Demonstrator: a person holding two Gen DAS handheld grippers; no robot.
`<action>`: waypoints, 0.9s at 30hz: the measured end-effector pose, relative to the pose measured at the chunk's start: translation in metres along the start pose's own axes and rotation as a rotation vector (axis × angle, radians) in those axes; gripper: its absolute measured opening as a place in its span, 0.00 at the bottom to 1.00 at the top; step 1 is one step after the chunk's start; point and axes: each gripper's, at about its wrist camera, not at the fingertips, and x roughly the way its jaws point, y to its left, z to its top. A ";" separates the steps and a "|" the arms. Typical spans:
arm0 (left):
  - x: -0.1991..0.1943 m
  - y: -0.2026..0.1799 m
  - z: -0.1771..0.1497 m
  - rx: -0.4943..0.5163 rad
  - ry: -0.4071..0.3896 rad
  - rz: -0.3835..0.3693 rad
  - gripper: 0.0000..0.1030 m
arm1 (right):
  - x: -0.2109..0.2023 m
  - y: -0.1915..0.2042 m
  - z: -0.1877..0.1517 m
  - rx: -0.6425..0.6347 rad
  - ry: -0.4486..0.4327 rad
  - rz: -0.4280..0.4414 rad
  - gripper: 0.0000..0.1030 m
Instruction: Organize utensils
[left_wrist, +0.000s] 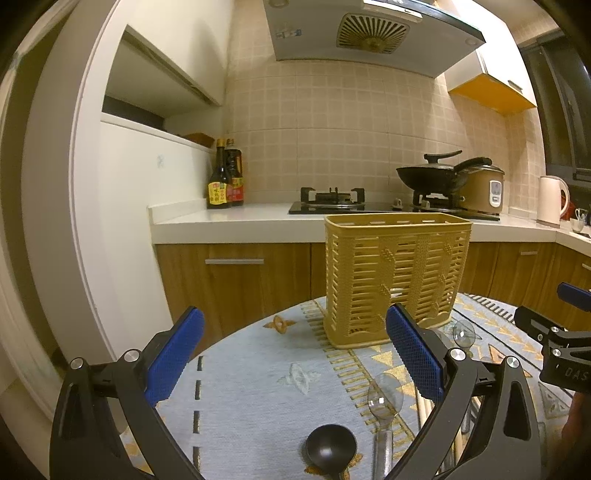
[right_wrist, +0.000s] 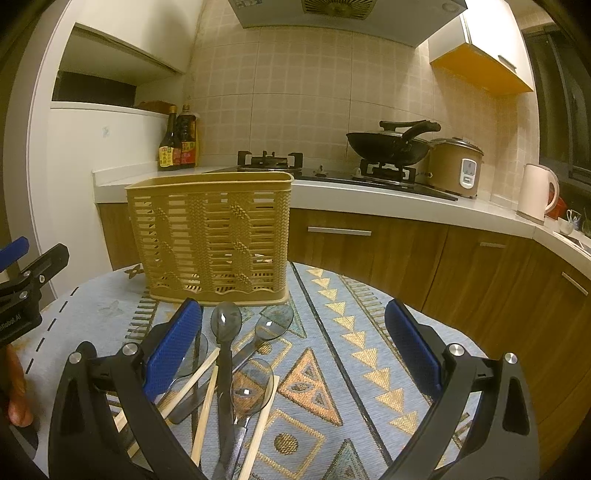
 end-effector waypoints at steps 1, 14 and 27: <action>0.000 0.000 0.000 0.000 0.000 0.000 0.93 | 0.000 0.000 0.000 0.000 0.000 0.000 0.92; -0.001 -0.001 0.000 0.002 0.003 0.000 0.93 | 0.001 0.001 0.000 0.001 0.006 0.006 0.92; -0.001 -0.002 -0.001 0.000 0.012 0.001 0.93 | 0.000 0.004 -0.001 0.001 0.006 0.014 0.92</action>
